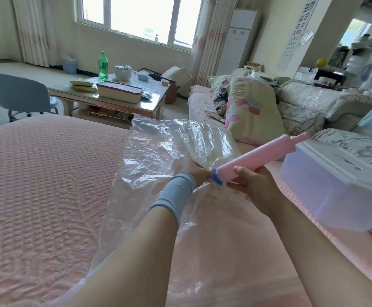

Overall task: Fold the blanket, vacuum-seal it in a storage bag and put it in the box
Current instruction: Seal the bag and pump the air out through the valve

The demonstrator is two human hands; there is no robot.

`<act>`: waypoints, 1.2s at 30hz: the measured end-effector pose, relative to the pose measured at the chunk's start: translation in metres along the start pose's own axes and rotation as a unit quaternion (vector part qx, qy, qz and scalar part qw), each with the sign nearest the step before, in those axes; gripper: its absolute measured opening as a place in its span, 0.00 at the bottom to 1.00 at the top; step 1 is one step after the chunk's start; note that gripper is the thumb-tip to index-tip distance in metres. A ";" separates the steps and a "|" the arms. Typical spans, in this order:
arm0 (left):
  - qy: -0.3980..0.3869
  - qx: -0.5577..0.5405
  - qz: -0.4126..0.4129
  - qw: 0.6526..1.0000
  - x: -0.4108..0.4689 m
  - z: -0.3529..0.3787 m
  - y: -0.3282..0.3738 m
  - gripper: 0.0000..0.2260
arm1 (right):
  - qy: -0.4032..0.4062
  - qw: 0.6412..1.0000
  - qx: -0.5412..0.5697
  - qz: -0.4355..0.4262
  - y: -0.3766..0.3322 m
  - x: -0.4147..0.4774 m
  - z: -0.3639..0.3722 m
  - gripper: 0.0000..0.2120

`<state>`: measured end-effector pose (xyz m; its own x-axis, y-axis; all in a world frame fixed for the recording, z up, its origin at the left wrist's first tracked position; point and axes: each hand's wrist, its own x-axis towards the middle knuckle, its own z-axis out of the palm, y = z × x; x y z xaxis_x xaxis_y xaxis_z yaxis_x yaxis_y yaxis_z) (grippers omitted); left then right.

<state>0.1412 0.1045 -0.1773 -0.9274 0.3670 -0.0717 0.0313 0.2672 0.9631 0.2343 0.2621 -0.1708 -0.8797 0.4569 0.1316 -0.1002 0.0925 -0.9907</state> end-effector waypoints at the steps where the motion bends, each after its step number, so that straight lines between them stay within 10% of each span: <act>1: 0.003 -0.007 0.001 1.000 0.000 0.000 -0.001 0.09 | 0.013 1.000 0.010 0.006 0.001 0.001 0.001 0.10; 17: 0.027 -0.047 -0.012 0.998 -0.004 0.002 -0.001 0.07 | -0.037 0.993 0.111 0.032 0.001 -0.005 -0.007 0.14; 27: 0.058 -0.033 0.024 0.997 -0.011 0.008 -0.002 0.04 | 0.094 0.995 0.005 0.039 0.000 -0.005 0.011 0.17; 36: 0.057 -0.112 -0.025 0.992 -0.011 0.007 -0.005 0.07 | 0.008 0.999 0.047 -0.010 -0.007 -0.009 -0.001 0.12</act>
<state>0.1538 0.1052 -0.1827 -0.9624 0.2510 -0.1039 -0.0883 0.0725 0.9935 0.2439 0.2583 -0.1650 -0.8699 0.4697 0.1505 -0.1609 0.0183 -0.9868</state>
